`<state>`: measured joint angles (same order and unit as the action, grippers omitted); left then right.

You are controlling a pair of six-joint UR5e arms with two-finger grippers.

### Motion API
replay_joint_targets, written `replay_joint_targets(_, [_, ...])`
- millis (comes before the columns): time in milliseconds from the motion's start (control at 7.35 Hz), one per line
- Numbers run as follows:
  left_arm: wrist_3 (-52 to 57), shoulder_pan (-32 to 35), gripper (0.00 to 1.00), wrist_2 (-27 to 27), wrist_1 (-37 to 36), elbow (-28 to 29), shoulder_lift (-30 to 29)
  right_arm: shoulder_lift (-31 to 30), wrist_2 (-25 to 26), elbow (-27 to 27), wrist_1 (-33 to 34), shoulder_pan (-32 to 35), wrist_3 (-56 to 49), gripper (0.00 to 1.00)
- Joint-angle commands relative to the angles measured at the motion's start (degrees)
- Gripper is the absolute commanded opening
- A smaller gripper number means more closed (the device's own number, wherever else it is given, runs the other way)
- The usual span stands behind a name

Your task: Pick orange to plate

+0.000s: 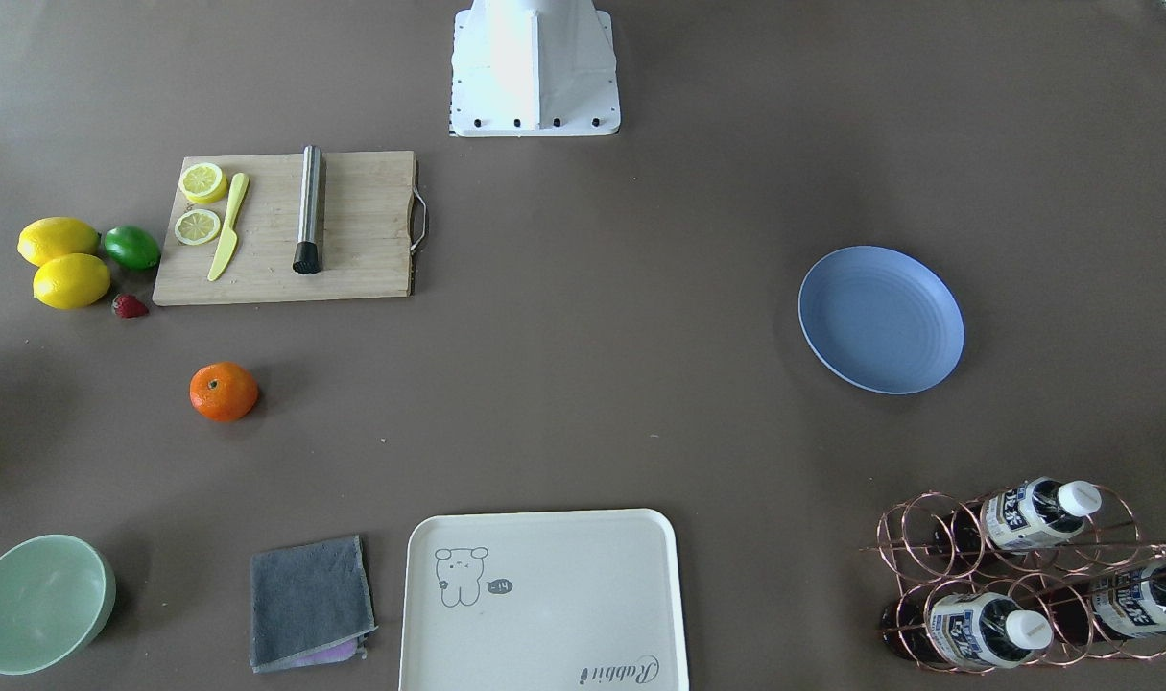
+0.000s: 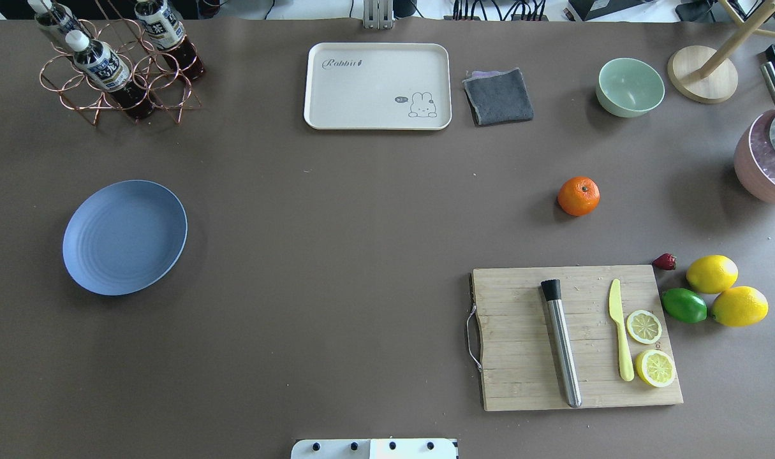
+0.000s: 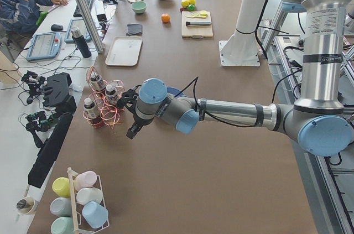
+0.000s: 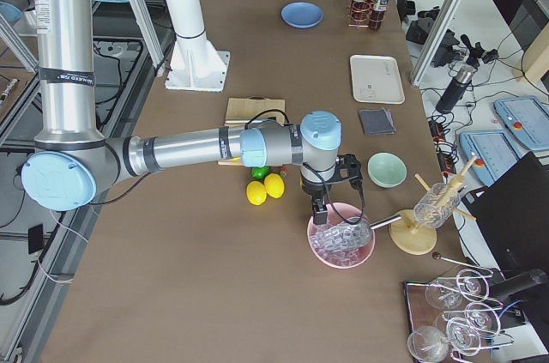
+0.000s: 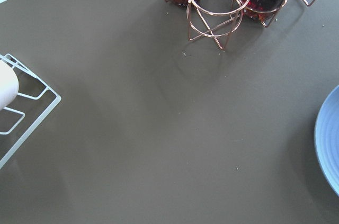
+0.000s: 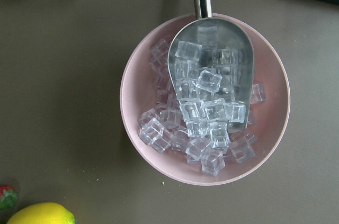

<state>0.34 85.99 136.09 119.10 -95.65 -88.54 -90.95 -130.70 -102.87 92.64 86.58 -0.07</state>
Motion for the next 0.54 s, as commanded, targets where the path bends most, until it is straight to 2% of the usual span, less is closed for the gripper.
replay_joint_targets(0, [-15.6,-5.7,0.98,0.0,1.4,-0.3,-0.3,0.3,0.6,-2.4,-4.3,-2.7,13.3,1.00])
replay_joint_targets(136, [-26.9,-10.7,0.98,-0.6,6.4,0.3,-0.1,0.5,1.8,-2.4,-6.7,-5.7,19.2,1.00])
replay_joint_targets(272, [-34.4,-15.5,0.98,-1.4,12.6,2.1,0.1,0.6,3.1,-2.4,-9.7,-8.7,25.0,1.00])
replay_joint_targets(408, [-39.1,-19.2,0.98,-4.4,16.3,3.9,0.1,0.6,3.4,-2.4,-12.8,-11.1,29.7,1.00])
